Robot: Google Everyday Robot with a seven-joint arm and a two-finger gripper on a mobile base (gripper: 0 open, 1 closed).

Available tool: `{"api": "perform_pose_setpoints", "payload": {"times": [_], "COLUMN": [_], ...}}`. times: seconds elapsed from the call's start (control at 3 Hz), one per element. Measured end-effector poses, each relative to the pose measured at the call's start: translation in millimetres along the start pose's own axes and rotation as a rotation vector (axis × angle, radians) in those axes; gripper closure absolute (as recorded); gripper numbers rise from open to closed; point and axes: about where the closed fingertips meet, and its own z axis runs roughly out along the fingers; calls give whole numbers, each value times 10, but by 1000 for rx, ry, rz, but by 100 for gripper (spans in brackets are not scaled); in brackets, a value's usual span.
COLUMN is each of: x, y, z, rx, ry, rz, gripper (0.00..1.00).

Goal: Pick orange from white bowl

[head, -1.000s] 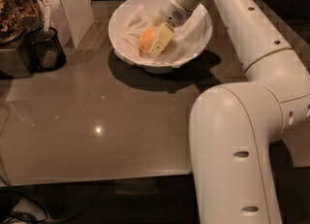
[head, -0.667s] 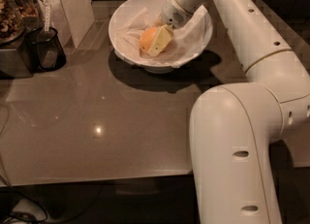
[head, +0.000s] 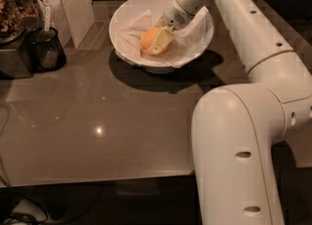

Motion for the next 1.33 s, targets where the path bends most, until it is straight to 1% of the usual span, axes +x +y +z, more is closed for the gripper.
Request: {"api": "perform_pose_setpoints", "payload": {"times": [0.33, 0.67, 1.0, 1.33], "x": [10, -138, -250, -314], "y": [-1, 41, 102, 244], "z": [-25, -395, -670, -882], "rx": [8, 65, 101, 75], "ry": [-14, -88, -146, -260], "rz": [5, -30, -60, -104], "gripper": [97, 100, 100, 100]}}
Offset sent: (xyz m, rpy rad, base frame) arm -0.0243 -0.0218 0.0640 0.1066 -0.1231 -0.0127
